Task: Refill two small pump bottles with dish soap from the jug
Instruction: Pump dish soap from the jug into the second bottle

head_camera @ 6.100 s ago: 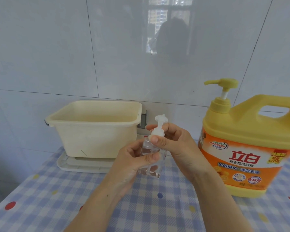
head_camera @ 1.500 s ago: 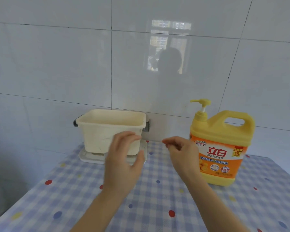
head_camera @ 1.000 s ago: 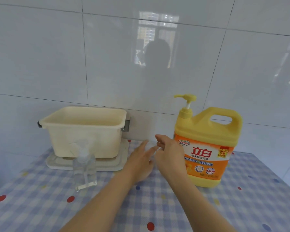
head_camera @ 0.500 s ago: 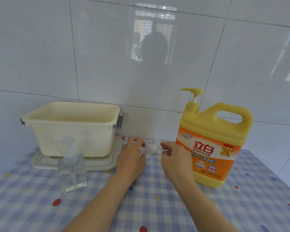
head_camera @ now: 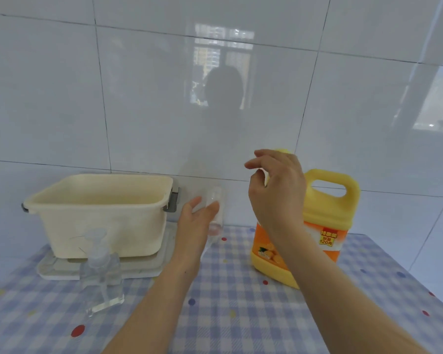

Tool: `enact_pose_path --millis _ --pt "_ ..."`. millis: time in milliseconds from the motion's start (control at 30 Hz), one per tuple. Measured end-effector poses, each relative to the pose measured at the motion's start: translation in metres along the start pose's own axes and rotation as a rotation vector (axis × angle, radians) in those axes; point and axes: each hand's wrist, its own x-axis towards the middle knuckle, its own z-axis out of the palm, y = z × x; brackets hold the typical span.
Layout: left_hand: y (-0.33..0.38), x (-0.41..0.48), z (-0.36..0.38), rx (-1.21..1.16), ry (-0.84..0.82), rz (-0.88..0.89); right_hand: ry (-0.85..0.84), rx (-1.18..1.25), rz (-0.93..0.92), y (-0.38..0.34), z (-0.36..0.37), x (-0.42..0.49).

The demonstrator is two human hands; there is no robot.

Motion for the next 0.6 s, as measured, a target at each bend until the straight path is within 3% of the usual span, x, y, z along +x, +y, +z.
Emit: enact_pose_path --millis 100,233,300,433,600 --pt "0.008 0.001 0.005 -0.097 -0.042 -0.041 0.127 -0.158 -0.068 0.001 -0.012 0.017" --pt "0.011 0.003 0.006 -0.123 -0.131 -0.089 -0.215 -0.481 0.122 0.012 -0.030 0.035" --pt "0.008 0.003 0.006 -0.161 -0.155 -0.136 -0.303 -0.570 0.156 0.019 -0.033 0.035" --pt "0.007 0.000 0.005 -0.195 -0.159 -0.160 -0.285 -0.582 0.125 0.025 -0.030 0.031" --pt "0.020 -0.014 0.010 -0.468 -0.217 -0.317 -0.311 -0.534 0.101 0.028 -0.034 0.033"
